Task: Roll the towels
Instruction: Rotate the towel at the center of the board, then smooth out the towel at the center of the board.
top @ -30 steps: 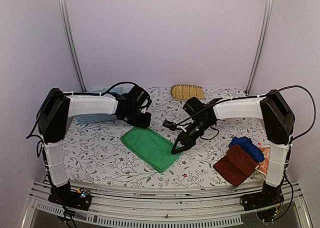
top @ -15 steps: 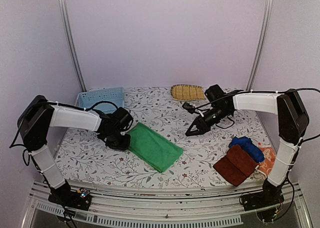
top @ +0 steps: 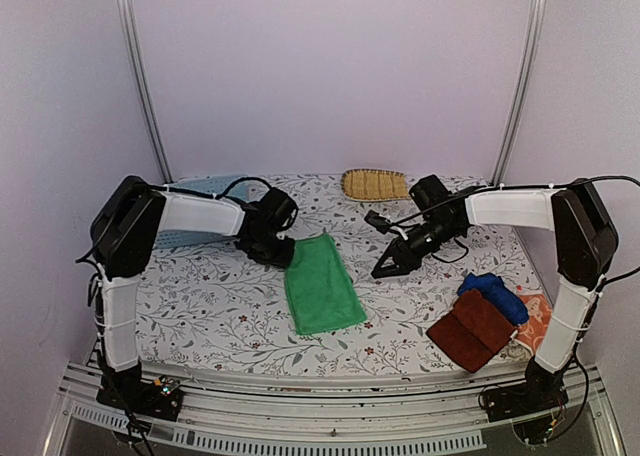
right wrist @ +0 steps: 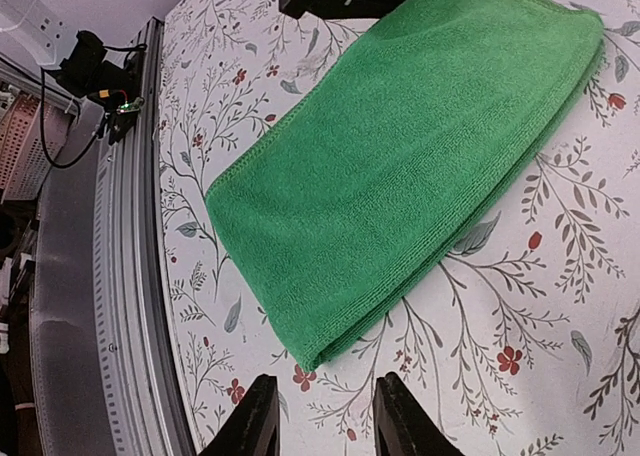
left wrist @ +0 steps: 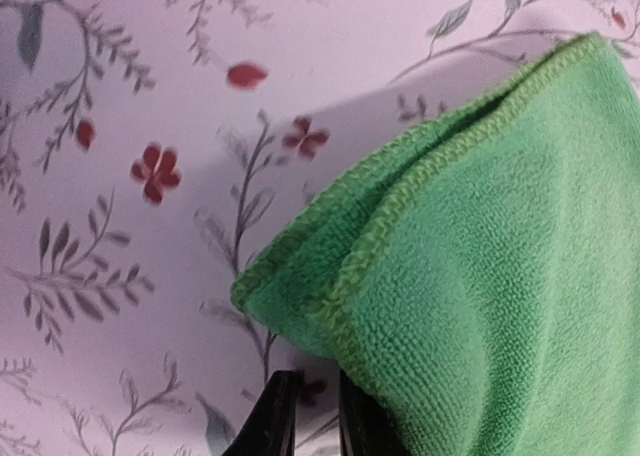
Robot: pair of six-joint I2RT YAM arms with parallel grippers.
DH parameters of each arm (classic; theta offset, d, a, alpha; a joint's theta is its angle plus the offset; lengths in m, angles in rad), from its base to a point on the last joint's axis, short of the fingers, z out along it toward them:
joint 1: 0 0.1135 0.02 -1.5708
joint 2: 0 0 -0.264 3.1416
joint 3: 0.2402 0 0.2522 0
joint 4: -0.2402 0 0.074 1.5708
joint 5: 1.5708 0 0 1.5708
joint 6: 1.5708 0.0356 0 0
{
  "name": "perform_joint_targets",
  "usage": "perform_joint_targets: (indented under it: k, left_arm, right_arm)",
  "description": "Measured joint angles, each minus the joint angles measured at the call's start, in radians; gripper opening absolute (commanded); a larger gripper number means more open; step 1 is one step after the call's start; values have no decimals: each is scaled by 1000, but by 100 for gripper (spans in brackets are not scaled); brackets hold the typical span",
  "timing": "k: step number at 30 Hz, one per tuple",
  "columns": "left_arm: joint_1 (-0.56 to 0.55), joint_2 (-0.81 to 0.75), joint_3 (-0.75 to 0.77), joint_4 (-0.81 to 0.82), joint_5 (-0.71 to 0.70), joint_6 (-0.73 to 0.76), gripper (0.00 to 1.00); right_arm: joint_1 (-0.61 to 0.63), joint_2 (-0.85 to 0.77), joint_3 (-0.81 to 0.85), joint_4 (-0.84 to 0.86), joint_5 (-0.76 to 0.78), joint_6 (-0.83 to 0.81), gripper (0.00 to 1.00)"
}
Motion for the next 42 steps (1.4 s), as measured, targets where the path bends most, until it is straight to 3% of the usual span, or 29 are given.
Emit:
perform_joint_targets:
  k: [4,9,12,15,21,27,34,42]
  left_arm:
    - [0,84,128,3,-6,47,26]
    - [-1,24,99,-15,-34,53,27]
    - [-12,-122,-10,-4,-26,55,20]
    - [-34,-315,-159,70,45,66,1]
    - [-74,-544,-508,371,323,24,0]
    - [-129,-538,-684,549,469,-48,0]
    - [-184,-418,-691,691,526,-86,0]
    - [-207,-315,-712,756,531,-95,0]
  right_arm:
    - [0,0,-9,0,21,-12,36]
    - [-2,0,1,-7,50,-18,35]
    - [-2,7,67,-37,60,-11,33]
    - [-2,48,211,-49,47,14,31]
    - [0,186,408,-49,-24,108,30]
    - [27,362,515,-70,-97,174,30]
    - [70,533,623,-84,-127,214,29]
    - [56,613,630,-90,-74,248,29]
